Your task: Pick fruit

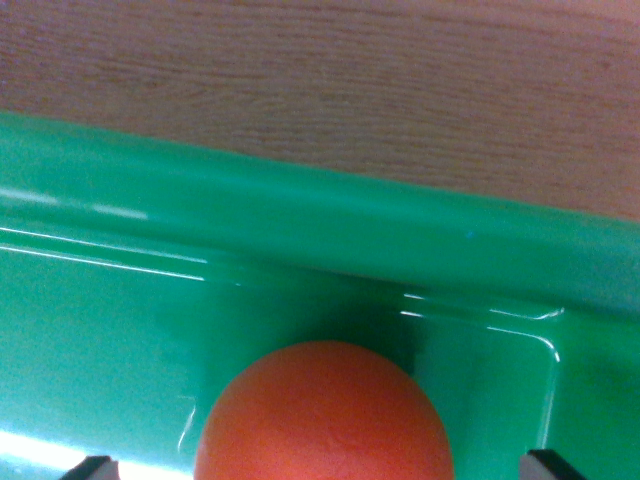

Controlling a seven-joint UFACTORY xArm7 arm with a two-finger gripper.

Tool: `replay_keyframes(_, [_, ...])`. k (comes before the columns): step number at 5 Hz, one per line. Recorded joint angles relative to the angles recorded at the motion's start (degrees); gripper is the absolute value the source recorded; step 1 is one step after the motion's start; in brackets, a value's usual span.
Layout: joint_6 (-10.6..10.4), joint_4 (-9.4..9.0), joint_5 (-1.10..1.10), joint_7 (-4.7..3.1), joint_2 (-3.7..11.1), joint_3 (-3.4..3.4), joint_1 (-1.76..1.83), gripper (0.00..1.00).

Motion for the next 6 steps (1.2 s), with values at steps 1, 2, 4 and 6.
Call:
replay_keyframes(1, [0.0,0.0,0.0,0.0,0.0,0.0,0.0,0.0])
replay_keyframes(2, [-1.64,-0.89,0.11,-0.73,0.62,-0.07,-0.21,0.0])
replay_keyframes(4, [-3.05,-1.65,0.2,-1.35,1.16,-0.14,-0.39,0.0])
replay_keyframes(6, [-4.16,-2.25,0.27,-1.84,1.58,-0.19,-0.53,0.0])
